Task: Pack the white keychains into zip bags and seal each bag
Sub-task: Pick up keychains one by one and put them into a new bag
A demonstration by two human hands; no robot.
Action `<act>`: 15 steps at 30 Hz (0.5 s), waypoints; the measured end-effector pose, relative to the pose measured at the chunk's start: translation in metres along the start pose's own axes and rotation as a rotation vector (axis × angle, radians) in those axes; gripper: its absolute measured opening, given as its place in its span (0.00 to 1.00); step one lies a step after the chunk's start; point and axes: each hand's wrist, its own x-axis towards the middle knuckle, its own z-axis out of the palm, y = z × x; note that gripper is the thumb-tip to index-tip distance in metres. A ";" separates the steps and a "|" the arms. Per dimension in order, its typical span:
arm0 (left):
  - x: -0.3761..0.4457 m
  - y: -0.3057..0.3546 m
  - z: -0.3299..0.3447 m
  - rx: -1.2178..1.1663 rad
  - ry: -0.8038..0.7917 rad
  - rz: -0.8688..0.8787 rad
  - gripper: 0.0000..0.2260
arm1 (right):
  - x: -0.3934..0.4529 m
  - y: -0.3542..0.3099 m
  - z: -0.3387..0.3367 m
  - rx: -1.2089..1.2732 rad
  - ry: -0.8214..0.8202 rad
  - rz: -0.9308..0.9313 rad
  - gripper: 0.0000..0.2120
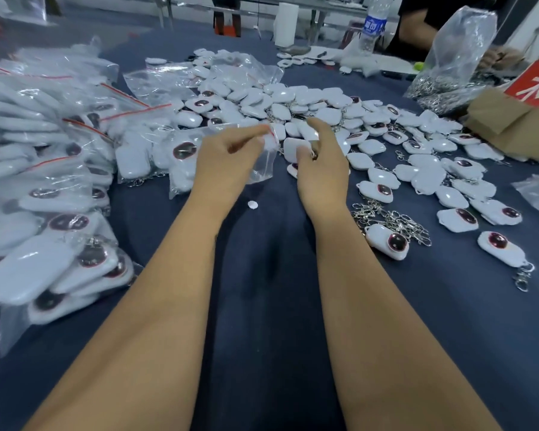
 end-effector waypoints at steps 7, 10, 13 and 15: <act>0.005 -0.013 0.007 0.531 -0.082 0.028 0.20 | -0.003 -0.010 0.002 0.431 0.099 0.112 0.06; 0.005 -0.013 0.007 0.426 -0.065 -0.022 0.16 | -0.006 -0.019 0.007 0.653 0.023 0.189 0.07; 0.003 -0.007 0.007 0.167 -0.020 -0.165 0.09 | -0.008 -0.022 0.016 0.663 -0.069 0.180 0.12; 0.004 -0.005 0.007 0.046 -0.032 -0.286 0.14 | -0.011 -0.022 0.019 0.578 -0.125 0.194 0.14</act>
